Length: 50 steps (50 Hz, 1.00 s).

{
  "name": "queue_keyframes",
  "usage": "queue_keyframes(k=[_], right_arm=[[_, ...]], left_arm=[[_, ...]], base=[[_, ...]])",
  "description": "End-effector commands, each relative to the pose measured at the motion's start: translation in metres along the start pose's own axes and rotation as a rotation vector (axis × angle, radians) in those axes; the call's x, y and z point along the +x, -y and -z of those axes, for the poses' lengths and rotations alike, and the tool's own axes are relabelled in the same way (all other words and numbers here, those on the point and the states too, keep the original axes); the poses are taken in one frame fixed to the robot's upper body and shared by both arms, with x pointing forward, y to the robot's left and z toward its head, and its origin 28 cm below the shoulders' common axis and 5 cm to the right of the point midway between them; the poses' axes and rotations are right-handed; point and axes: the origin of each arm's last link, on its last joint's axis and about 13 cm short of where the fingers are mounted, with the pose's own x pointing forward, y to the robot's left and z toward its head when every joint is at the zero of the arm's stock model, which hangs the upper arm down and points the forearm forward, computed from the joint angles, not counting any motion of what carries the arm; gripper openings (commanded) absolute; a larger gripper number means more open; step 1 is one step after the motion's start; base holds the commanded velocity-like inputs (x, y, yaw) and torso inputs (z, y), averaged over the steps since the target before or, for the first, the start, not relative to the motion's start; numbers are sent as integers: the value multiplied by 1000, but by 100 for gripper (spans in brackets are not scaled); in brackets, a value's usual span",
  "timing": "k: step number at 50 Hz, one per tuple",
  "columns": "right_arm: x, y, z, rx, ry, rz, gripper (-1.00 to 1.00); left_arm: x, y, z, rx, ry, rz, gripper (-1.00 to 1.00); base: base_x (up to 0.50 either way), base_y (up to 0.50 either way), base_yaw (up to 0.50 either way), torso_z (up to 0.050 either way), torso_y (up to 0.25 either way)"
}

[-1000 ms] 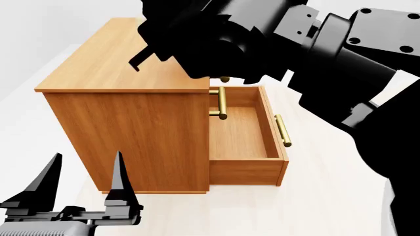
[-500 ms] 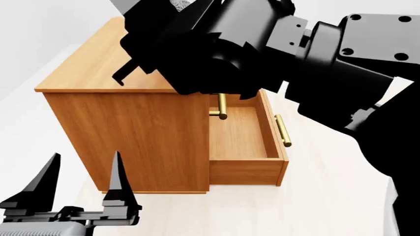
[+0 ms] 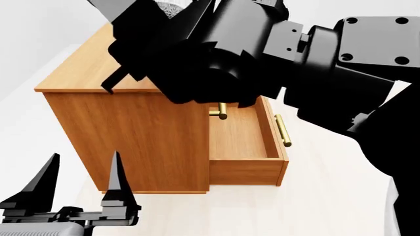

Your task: Put the bowl on top of the cabinet.

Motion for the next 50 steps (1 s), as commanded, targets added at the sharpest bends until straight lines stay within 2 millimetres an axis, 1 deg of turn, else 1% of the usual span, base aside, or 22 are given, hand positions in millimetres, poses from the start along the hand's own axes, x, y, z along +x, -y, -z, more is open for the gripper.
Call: queue_keyframes(k=[1,16,33,34,50], right_arm=[[-2,-1,-2,-25,17,3,-100],[-9,-6,-7,-24,32,-25,-100],[-6,-4,-6,-30,25,-1,-100],[-6,-4,-5,-34,25,3,100],[-7,-3,-7,-38,30,6,100]], left_arm=[[0,0,-1,-1,0,1,100],[0,0,-1,-4,1,1,100],[0,0,-1,-6,2,2,100],[0,0,-1,-5,2,2,100],[-1,1,-1,-8,1,5,100]], base=[[0,0,0,0,0],[0,0,0,0,1],[0,0,0,0,0],[0,0,0,0,0],[0,0,0,0,0]])
